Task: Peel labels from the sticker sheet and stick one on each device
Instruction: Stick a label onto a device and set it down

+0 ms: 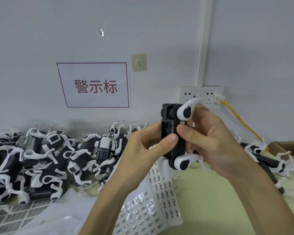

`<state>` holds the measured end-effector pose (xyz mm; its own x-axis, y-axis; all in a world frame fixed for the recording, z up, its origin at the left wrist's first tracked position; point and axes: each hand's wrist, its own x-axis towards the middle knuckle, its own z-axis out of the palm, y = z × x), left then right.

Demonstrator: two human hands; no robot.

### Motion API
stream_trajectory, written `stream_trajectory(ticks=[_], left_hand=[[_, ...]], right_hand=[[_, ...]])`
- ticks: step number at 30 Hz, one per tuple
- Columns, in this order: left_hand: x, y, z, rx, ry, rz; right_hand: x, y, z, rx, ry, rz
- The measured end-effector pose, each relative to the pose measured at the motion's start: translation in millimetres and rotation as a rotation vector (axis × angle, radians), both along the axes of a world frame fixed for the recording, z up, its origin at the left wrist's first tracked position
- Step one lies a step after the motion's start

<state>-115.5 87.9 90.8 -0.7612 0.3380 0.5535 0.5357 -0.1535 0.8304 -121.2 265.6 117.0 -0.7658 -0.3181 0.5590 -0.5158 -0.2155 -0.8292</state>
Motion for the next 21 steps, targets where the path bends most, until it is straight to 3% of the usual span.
stream_trajectory(ticks=[4, 10, 21], left_hand=[[-1, -2, 0, 0.042, -0.052, -0.043], [-1, -2, -1, -0.033, 0.004, 0.0], [-7, -18, 0, -0.078, -0.042, 0.003]], right_hand=[[0, 3, 0, -0.06, -0.046, 0.126], [-6, -2, -3, -0.036, -0.007, -0.042], [-14, 0, -12, -0.085, -0.107, 0.147]])
